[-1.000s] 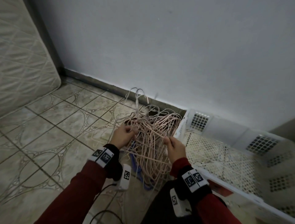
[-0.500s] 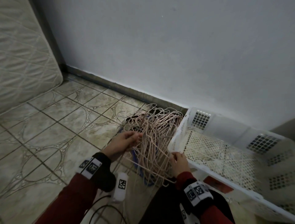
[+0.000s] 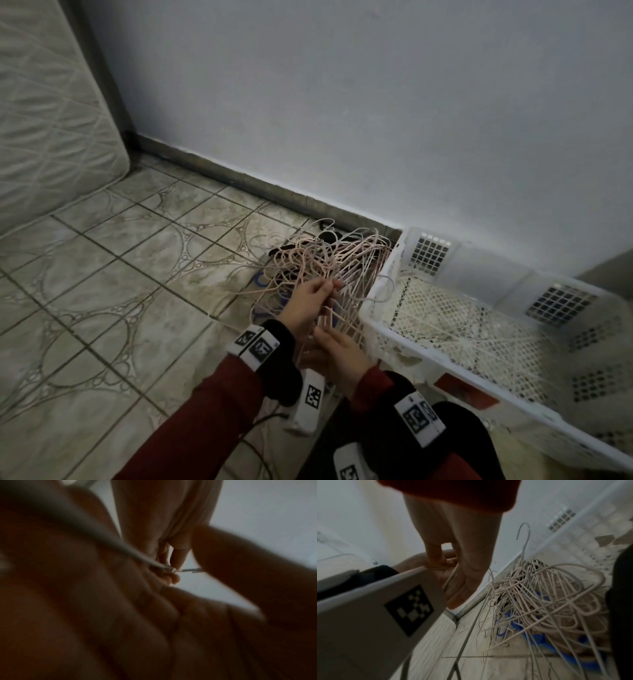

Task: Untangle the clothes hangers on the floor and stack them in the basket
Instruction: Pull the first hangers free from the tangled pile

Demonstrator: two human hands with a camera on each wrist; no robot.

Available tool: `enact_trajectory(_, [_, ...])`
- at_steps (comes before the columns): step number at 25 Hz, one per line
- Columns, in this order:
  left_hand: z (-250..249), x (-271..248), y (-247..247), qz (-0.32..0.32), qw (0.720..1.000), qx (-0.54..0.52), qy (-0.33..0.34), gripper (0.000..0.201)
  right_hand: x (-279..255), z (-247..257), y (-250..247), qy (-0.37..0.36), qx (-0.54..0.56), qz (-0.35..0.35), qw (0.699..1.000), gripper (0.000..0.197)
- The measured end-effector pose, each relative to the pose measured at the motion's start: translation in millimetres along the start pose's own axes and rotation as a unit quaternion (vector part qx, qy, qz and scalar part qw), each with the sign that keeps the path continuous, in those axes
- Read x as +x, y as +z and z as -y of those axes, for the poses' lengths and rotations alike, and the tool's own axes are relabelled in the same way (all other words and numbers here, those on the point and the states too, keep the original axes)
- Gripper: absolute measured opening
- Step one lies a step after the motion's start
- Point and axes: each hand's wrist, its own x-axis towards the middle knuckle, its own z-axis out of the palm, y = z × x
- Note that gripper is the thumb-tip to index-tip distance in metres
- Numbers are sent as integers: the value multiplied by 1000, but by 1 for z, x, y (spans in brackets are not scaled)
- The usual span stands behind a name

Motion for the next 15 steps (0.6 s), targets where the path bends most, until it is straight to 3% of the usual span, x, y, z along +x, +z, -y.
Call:
enact_trajectory(4, [2,-5,-14,95,982,163,-31,32,3,-20,-23,1,-56,-98,994,22])
enact_trajectory(6, [8,-7,-34,60,979,192,-31,27,8,-31,-38,17,-30,-156,987,27])
enact_trajectory(8, [28,-9,-58,-28,979,198,-44,24,16,-42,-49,52,-13,-192,980,30])
enact_trajectory(11, [73,-11,-83,-115,968,199,-96,17,33,-59,-58,126,-31,-198,972,30])
enact_trajectory(13, [101,-13,-78,-94,961,189,-178,23,45,-66,-61,161,-59,-191,967,23])
enact_trajectory(15, [121,-14,-63,-32,959,156,-233,25,54,-71,-61,189,-74,-185,962,15])
